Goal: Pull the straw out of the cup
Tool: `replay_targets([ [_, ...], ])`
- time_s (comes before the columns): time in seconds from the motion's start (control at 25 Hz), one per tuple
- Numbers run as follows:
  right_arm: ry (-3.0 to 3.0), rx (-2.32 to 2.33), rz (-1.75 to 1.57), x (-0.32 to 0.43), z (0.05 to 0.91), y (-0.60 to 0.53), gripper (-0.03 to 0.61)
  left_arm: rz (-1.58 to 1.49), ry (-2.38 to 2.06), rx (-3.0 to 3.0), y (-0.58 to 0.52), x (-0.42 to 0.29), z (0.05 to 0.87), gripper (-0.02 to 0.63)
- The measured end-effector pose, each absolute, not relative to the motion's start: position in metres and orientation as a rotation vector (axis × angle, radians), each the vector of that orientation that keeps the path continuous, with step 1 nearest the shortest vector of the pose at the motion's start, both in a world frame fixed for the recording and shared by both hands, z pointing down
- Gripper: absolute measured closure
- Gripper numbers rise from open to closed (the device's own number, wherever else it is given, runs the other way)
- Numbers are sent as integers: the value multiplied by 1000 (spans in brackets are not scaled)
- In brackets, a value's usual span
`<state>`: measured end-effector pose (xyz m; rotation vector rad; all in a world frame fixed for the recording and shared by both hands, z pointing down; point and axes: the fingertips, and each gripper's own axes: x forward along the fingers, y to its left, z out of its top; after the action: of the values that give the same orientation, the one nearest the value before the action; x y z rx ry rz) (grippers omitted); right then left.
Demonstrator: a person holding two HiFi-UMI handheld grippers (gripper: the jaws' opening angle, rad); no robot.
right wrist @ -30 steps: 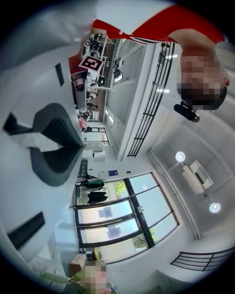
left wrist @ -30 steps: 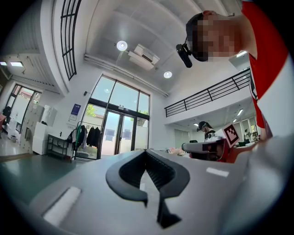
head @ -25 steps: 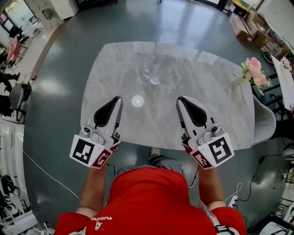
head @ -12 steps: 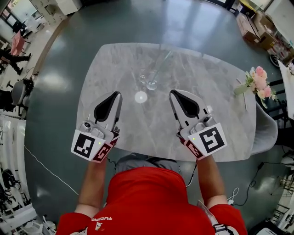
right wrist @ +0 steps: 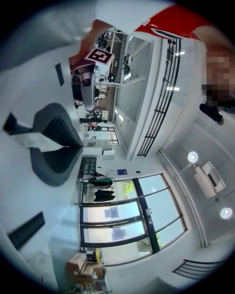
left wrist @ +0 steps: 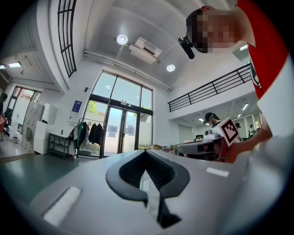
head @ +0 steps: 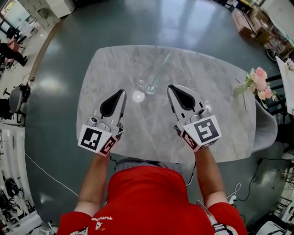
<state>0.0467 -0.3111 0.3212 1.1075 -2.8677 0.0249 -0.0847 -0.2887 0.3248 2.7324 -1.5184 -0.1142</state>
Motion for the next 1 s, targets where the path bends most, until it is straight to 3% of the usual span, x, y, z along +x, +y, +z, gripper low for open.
replay_targets([
  [1.0,-2686,1246,297,38,416,-397,575,-67,-1358,2751,-359,-82,386,609],
])
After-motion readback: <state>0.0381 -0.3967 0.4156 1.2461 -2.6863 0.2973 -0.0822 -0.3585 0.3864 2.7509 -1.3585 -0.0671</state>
